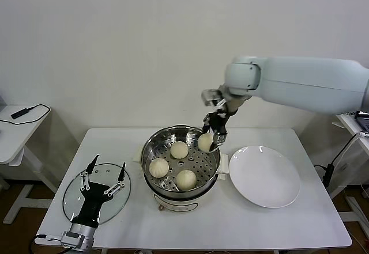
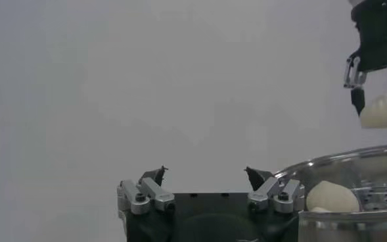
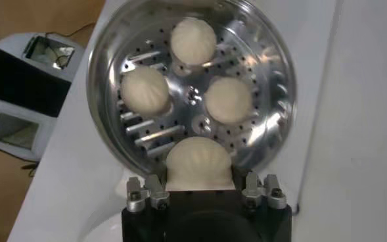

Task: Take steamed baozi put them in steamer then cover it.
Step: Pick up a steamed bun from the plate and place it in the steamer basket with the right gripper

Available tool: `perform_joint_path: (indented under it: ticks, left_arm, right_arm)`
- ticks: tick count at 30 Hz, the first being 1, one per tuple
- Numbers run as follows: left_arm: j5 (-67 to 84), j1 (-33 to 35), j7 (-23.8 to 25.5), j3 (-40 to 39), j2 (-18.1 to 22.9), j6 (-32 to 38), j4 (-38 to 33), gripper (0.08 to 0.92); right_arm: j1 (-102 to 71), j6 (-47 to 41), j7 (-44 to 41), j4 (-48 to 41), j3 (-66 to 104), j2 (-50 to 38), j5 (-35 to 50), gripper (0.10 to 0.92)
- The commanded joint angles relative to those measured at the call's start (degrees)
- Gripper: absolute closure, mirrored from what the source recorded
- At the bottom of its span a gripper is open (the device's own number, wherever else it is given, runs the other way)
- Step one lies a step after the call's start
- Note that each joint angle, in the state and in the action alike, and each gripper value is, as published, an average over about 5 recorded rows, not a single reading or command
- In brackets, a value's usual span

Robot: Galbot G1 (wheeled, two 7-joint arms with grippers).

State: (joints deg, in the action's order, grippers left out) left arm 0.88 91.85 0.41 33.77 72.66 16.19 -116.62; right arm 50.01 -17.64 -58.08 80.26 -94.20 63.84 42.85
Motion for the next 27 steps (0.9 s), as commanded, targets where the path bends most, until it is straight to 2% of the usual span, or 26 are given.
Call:
perform_joint_path:
  ticks: [1, 27]
  left_arm:
    - [0.03, 0.07, -0.08, 0.04, 0.00, 0.03, -0.17, 0.177]
    - [0.19, 0.37, -0.37, 0.54, 0.30, 0.65, 0.00, 0.177]
  right_arm:
    - [-4.07, -1.83, 2.93, -0.51, -2.04, 4.91, -0.91, 0.355]
    - [-7.21, -1.47, 2.95, -3.63, -1.94, 4.35, -4.71, 0.342]
